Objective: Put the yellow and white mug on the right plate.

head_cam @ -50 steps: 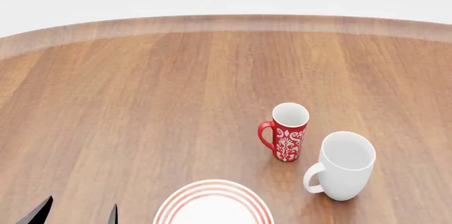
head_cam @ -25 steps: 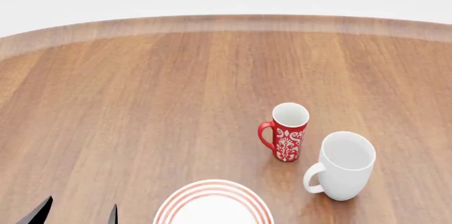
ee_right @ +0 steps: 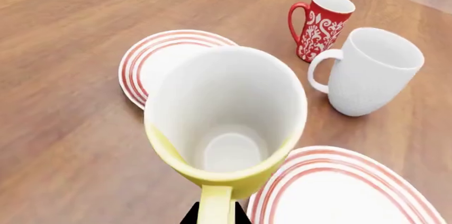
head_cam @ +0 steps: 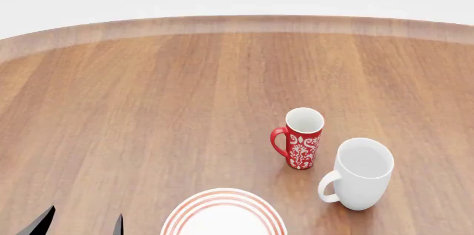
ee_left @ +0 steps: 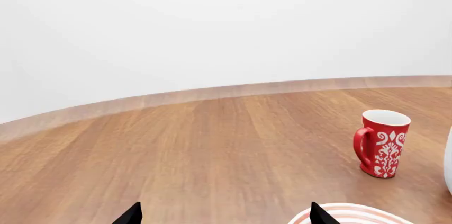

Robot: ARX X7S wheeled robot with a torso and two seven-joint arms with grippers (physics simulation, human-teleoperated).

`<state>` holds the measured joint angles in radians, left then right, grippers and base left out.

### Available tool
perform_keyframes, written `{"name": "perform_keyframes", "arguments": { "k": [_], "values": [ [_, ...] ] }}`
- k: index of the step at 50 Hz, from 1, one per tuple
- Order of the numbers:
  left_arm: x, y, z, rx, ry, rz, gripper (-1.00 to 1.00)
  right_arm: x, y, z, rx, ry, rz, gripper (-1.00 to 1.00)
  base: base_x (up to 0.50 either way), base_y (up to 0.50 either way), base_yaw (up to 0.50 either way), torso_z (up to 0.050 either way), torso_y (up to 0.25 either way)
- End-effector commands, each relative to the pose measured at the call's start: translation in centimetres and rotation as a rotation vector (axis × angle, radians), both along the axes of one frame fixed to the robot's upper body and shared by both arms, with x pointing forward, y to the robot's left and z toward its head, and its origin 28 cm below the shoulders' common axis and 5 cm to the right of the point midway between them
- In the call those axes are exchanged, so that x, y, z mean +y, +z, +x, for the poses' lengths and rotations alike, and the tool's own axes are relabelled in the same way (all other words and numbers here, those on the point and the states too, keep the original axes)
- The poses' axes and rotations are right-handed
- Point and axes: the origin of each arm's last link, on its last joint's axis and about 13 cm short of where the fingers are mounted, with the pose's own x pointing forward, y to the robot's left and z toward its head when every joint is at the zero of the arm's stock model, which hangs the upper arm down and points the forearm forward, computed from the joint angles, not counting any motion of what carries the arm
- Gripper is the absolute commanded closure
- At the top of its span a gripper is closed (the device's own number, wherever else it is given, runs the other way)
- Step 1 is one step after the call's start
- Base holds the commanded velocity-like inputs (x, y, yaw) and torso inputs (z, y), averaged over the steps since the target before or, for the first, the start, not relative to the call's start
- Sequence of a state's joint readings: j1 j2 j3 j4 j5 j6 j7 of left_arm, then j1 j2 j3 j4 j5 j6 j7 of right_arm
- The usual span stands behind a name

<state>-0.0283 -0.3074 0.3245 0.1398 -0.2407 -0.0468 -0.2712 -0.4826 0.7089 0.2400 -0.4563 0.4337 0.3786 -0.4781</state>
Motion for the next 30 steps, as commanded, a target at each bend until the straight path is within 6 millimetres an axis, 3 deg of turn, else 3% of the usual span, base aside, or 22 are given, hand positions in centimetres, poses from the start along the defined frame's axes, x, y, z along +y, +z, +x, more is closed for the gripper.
{"name": "perform_keyframes", "arguments": {
  "k": [1, 19, 30],
  "values": [
    [0.0, 0.0, 0.0, 0.001, -0.001, 0.001, -1.00, -0.8, -0.4, 0.3, -0.010, -0.092, 0.001, 1.00, 0.00, 0.00, 0.00, 0.000, 0.000],
    [0.0, -0.1, 0.0, 0.000, -0.001, 0.003, -1.00, -1.8, 0.4, 1.1, -0.075, -0.266, 0.023, 1.00, 0.00, 0.00, 0.00, 0.000, 0.001],
    [0.0, 0.0, 0.0, 0.000, 0.000, 0.003, -1.00, -1.9, -0.2, 1.6, -0.059, -0.325, 0.043, 1.00, 0.00, 0.00, 0.00, 0.000, 0.000]
  ]
}}
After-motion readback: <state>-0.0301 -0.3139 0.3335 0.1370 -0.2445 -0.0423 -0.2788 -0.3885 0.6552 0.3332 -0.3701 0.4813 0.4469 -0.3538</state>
